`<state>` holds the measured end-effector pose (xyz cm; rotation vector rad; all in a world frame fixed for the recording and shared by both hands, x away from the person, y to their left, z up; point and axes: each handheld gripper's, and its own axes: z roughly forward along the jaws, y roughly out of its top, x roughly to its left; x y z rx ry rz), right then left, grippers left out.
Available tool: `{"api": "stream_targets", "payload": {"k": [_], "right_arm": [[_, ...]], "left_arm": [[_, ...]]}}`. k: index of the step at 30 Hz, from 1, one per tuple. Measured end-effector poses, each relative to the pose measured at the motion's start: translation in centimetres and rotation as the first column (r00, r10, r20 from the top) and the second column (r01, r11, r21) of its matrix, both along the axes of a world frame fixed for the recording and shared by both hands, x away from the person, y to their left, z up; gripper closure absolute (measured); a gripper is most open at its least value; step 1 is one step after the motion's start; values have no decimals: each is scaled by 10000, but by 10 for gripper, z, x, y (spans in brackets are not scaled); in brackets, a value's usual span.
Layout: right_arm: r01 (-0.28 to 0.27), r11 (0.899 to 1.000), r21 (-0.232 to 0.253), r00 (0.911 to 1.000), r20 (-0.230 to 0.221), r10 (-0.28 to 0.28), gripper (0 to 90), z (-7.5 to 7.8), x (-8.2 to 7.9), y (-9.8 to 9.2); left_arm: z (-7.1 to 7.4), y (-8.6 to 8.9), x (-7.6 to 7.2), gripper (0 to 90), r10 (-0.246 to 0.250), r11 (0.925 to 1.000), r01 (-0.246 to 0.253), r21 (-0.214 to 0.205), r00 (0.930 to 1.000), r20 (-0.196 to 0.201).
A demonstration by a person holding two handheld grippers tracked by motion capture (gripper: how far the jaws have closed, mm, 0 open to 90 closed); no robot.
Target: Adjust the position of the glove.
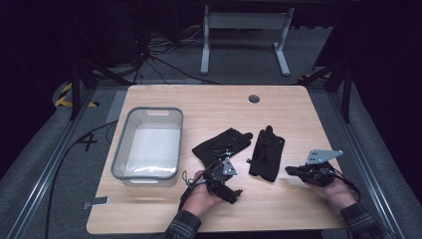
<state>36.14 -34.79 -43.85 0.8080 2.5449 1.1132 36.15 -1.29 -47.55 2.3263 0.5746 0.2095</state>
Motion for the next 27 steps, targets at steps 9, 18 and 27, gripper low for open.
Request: {"api": "stream_targets", "payload": {"k": [9,18,27], "right_arm": [[-477,9988,144,9989,0,477,895,0,9,18],[-766,9969,161,9968,-201,770,895,-7,14,26],[-1069,9942,-129,9934,-437,1063,897,-15,17,38]], "left_arm": [[0,0,0,1,0,10000,0,4,10000,0],[0,0,0,1,-2,10000,2,2,10000,-1],[0,0,0,2,-4,10000,4,6,10000,3]]}}
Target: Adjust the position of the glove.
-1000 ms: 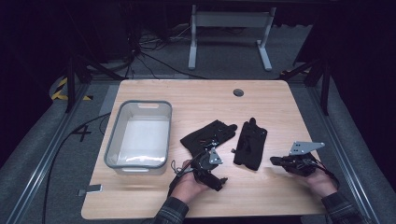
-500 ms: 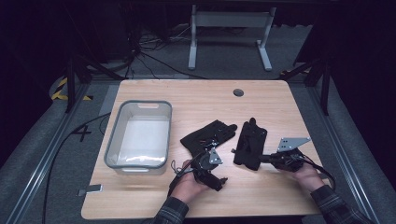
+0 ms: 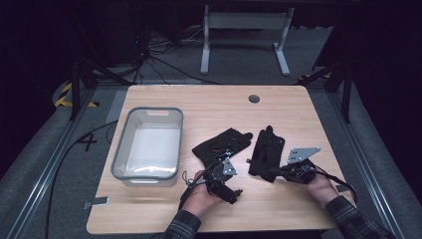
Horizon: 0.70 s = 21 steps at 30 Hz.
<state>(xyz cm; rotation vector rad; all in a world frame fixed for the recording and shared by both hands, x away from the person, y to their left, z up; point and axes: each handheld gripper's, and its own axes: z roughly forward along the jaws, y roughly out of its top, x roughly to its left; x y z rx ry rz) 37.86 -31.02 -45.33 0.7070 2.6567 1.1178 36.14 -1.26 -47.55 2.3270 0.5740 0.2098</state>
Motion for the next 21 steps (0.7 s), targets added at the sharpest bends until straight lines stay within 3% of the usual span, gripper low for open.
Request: {"api": "stream_targets", "payload": {"k": [7,21], "right_arm": [[69,9999,-103,9998,-207,-71,898,-1,0,-5],[402,9974,-605,9991,-98,-409,900,2,-2,-18]], "left_arm": [[0,0,0,3,24,10000,-24,-36,10000,-30],[0,0,0,2,19,10000,-19,-35,10000,-27]]}}
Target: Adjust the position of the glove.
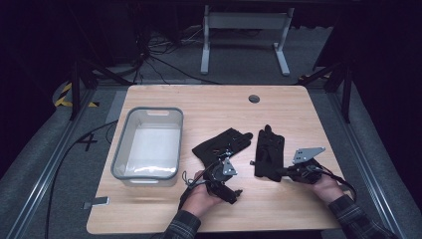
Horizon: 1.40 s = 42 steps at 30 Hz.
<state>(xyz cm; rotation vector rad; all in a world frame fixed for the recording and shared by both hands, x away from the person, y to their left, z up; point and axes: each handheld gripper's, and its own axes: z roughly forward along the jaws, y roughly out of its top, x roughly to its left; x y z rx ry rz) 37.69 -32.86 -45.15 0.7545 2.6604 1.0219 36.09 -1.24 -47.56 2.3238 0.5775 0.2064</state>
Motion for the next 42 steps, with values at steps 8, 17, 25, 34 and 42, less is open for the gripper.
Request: {"api": "stream_targets", "payload": {"k": [8,17,25,34,42], "right_arm": [[359,9992,-157,9994,0,-359,900,1,-6,-18],[747,9972,-70,9970,-219,-749,900,2,-14,-45],[766,9971,26,9969,-181,-766,900,7,-21,-58],[687,9968,406,9971,308,-699,899,17,8,-34],[952,9940,535,9940,485,-978,900,18,34,-28]], "left_arm": [[0,0,0,3,-4,10000,4,3,10000,2],[0,1,0,3,-32,10000,32,40,10000,38],[0,1,0,3,-33,10000,33,38,10000,35],[0,1,0,3,-34,10000,33,37,10000,35],[0,1,0,3,-36,10000,36,36,10000,36]]}}
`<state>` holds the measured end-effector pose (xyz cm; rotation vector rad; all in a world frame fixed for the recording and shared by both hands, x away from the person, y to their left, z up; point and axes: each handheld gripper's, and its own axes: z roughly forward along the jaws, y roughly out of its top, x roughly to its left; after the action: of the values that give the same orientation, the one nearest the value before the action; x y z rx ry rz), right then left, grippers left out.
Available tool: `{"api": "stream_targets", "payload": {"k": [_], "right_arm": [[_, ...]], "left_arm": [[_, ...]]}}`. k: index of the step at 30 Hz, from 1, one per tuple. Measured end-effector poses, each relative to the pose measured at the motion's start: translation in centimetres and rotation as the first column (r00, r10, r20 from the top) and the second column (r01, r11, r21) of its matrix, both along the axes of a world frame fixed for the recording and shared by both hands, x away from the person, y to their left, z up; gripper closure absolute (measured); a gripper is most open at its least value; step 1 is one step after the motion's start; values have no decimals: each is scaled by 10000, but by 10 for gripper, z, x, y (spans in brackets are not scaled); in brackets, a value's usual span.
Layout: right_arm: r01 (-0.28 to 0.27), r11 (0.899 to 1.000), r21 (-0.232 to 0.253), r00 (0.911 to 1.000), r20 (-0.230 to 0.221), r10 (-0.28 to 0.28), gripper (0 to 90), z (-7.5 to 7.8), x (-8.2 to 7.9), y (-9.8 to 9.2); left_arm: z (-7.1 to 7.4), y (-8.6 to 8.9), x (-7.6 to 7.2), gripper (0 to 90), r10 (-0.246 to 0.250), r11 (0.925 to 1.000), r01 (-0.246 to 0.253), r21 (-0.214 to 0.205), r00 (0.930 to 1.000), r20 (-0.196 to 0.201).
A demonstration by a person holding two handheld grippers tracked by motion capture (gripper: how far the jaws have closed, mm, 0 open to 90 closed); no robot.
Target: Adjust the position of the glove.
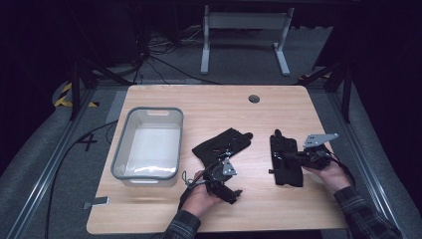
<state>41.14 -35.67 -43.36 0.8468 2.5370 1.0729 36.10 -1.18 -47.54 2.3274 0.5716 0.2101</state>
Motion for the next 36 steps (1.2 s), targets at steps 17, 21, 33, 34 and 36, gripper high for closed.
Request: {"api": "stream_targets", "payload": {"k": [17,21,33,34,36], "right_arm": [[-110,9993,-365,9995,-315,98,900,-17,14,2],[-259,9991,-339,9988,-413,245,900,-17,2,-1],[-443,9984,-364,9978,-511,424,900,-17,-34,-2],[-464,9983,-345,9978,-495,446,900,-17,-37,-2],[-469,9984,-314,9976,-518,452,900,-18,-44,-2]], "left_arm": [[0,0,0,2,4,10000,-4,0,10000,1],[0,0,0,2,8,10000,-8,-7,10000,1],[0,0,0,3,11,10000,-11,-5,10000,-2],[0,0,0,3,7,10000,-7,-6,10000,1],[0,0,0,3,9,10000,-9,-4,10000,-2]]}}
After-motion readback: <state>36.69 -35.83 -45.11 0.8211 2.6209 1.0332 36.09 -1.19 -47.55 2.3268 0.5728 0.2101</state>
